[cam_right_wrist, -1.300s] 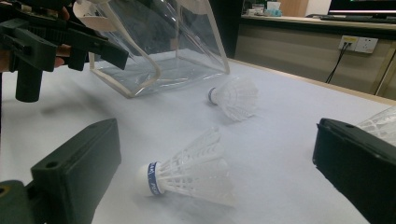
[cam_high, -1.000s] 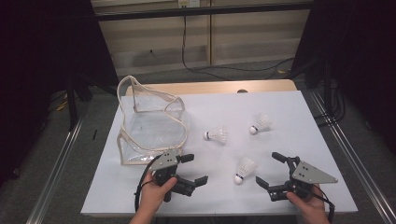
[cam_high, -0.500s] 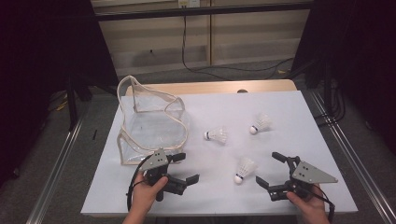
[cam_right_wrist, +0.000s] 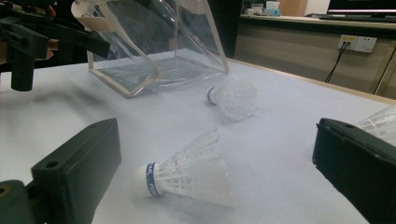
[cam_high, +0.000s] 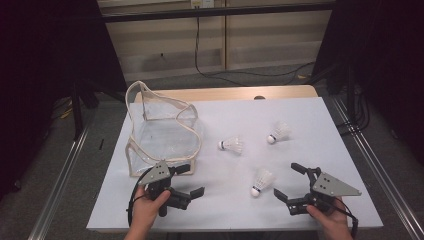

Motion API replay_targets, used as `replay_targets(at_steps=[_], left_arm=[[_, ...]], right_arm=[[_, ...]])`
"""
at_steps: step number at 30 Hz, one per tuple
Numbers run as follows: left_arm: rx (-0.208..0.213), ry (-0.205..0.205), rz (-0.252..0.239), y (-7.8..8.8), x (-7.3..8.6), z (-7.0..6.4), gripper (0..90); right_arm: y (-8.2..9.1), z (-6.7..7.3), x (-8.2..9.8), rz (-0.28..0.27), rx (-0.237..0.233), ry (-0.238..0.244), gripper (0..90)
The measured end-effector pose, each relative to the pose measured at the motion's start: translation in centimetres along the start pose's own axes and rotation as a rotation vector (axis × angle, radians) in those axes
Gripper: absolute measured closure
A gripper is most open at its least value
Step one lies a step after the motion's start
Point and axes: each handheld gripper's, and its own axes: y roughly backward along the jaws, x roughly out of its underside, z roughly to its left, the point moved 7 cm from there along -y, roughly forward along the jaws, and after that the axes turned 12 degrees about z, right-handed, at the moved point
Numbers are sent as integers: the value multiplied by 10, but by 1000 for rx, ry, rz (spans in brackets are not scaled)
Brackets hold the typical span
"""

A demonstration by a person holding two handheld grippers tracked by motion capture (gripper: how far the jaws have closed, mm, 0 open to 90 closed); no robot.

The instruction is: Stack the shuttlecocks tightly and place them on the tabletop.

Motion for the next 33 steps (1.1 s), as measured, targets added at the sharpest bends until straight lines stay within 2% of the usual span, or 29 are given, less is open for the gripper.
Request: replay_targets(at_steps=[7,21,28,33], left_arm=[[-22,13,-9,8,3,6,35],[-35,11,6,15,7,12,34],[-49,25,-5,20,8,17,32],[-58,9,2,23,10,18,27]], right_arm=[[0,0,0,3,1,3,6],[0,0,0,1,0,3,6],[0,1,0,2,-1,2,6],[0,0,0,0,2,2,6]])
